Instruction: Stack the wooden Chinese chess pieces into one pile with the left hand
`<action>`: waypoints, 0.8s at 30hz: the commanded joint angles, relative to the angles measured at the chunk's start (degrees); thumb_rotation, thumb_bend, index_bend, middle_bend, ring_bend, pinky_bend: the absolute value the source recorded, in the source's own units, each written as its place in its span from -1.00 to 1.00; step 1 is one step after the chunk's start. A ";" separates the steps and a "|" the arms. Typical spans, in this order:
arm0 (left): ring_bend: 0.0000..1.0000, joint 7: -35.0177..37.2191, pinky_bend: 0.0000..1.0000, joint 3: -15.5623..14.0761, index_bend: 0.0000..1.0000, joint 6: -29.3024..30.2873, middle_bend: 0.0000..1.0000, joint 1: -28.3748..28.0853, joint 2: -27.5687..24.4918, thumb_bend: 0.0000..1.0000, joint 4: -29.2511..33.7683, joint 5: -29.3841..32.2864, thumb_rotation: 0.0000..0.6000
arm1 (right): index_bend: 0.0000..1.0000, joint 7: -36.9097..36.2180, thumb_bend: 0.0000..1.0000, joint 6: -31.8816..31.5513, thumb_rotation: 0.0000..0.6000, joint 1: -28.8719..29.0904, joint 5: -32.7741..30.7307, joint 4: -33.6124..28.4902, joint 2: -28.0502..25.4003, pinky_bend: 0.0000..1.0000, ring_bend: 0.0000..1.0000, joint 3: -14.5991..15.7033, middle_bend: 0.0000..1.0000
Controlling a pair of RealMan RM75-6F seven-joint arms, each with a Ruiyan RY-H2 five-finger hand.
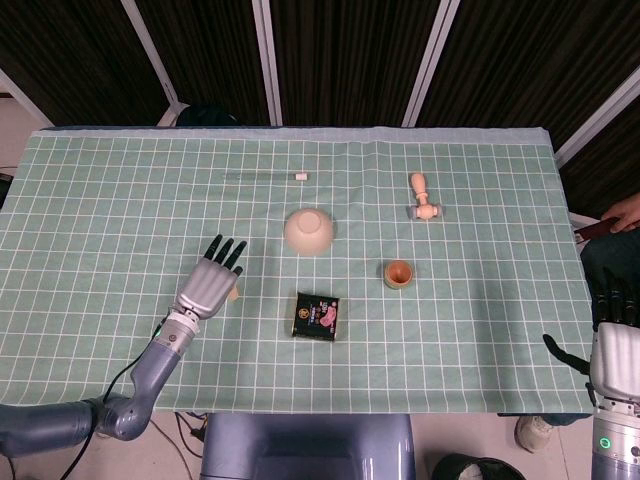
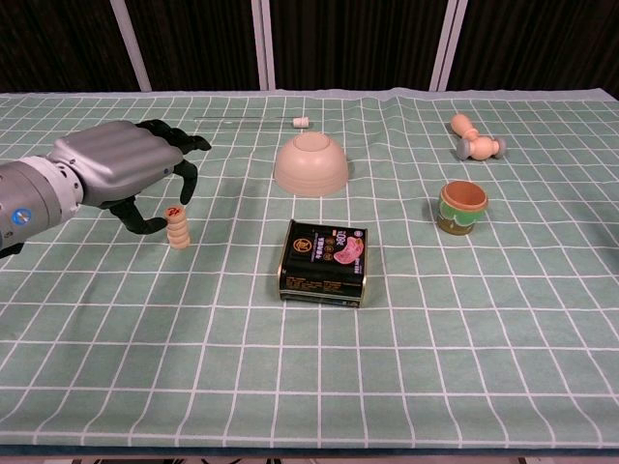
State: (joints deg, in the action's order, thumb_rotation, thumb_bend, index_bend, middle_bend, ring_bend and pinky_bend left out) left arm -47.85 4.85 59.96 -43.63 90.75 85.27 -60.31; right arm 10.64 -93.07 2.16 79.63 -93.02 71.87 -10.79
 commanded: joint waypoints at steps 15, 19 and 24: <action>-1.00 12.99 -1.00 -3.69 -0.62 17.79 -0.99 11.78 -16.02 -0.40 15.02 -13.36 1.00 | -0.75 -0.85 -0.53 -0.15 1.00 0.14 1.57 0.32 -0.20 -1.00 -1.00 0.50 -0.97; -1.00 20.35 -1.00 -6.65 -0.73 24.35 -1.00 17.57 -21.43 -0.42 16.75 -18.76 1.00 | -0.76 -1.93 -0.53 0.87 1.00 0.55 4.00 0.39 -1.26 -1.00 -1.00 1.88 -0.97; -1.00 27.30 -1.00 -8.56 -0.81 30.03 -1.00 23.64 -25.66 -0.43 16.02 -20.83 1.00 | -0.76 -3.25 -0.53 3.49 1.00 1.30 7.41 0.37 -3.16 -1.00 -1.00 4.56 -0.97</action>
State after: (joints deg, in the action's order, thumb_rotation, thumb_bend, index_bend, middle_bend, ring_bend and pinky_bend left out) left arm -23.71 -2.22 87.48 -22.75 67.49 101.18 -79.79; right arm 7.84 -90.38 3.13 86.18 -92.66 69.36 -7.03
